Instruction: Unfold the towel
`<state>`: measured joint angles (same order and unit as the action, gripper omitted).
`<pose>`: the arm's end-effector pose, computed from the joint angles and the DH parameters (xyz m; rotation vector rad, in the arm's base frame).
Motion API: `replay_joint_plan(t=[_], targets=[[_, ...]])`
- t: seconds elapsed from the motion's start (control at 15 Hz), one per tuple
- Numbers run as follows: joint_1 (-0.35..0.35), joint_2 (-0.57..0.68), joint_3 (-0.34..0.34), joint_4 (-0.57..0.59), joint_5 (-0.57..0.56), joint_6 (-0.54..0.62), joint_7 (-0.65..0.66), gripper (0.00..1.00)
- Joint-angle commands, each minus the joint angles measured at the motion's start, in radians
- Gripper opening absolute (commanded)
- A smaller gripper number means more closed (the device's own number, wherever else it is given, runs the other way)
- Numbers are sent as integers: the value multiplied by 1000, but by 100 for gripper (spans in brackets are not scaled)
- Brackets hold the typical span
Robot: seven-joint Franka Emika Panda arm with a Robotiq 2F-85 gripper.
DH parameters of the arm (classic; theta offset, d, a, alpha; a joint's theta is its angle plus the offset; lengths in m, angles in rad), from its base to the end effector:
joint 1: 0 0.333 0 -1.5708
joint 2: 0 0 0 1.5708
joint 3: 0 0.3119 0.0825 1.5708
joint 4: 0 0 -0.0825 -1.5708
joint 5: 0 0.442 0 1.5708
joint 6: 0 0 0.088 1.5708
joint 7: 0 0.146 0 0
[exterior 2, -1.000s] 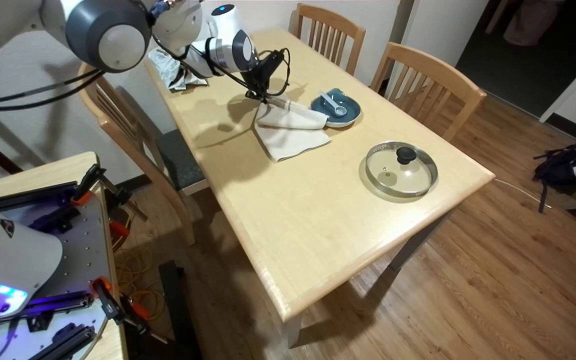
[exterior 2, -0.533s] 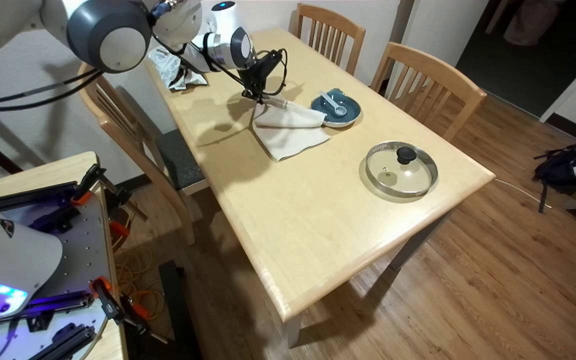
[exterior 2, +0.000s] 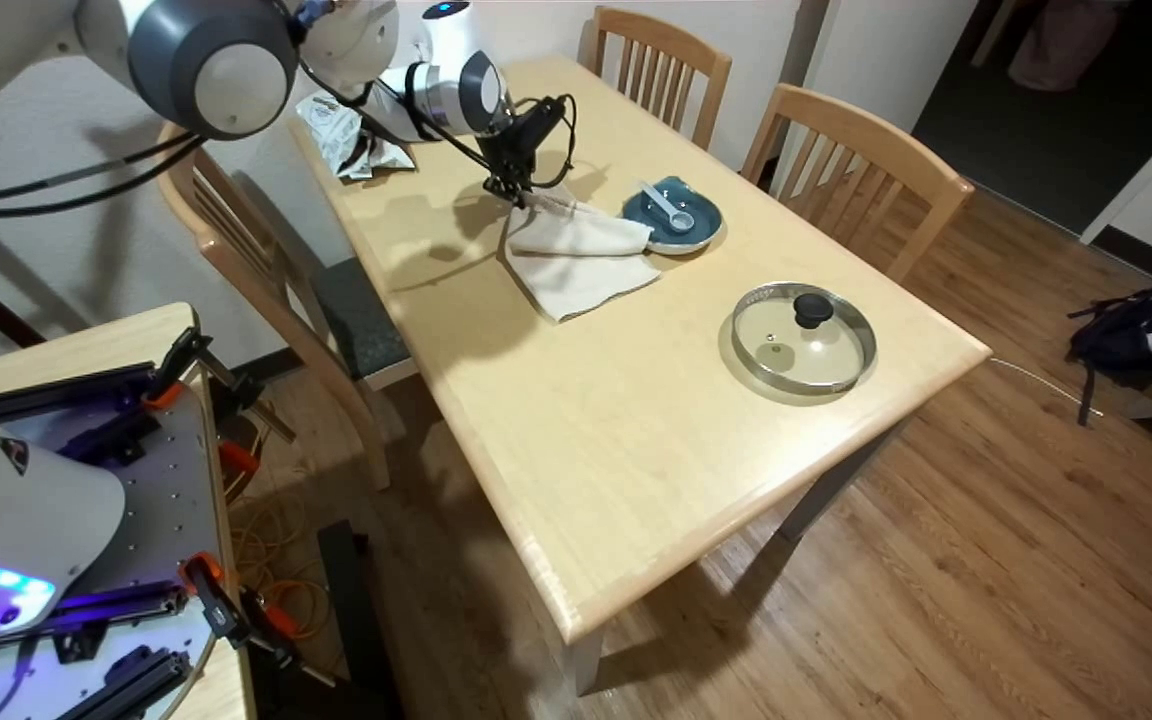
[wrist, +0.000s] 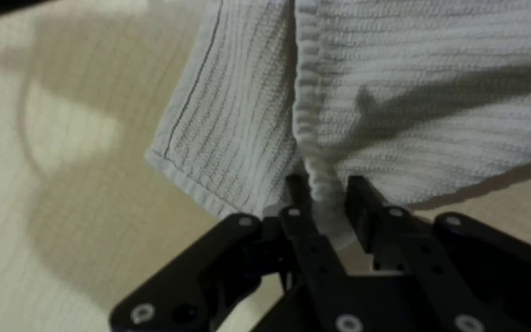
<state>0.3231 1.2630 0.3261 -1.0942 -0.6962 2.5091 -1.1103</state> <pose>0.6973 0.4242 -0.0074 1.5347 2.4690 0.2497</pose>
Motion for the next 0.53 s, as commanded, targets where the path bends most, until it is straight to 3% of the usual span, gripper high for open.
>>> replay_joint_plan(t=[0.0,0.33,0.47], targets=[[35,-42,-70,-22,-55,6,69,61],[97,-161,-197,-123,-152,-1,242,95],[99,-225,-204,-200,-144,-18,270,100]])
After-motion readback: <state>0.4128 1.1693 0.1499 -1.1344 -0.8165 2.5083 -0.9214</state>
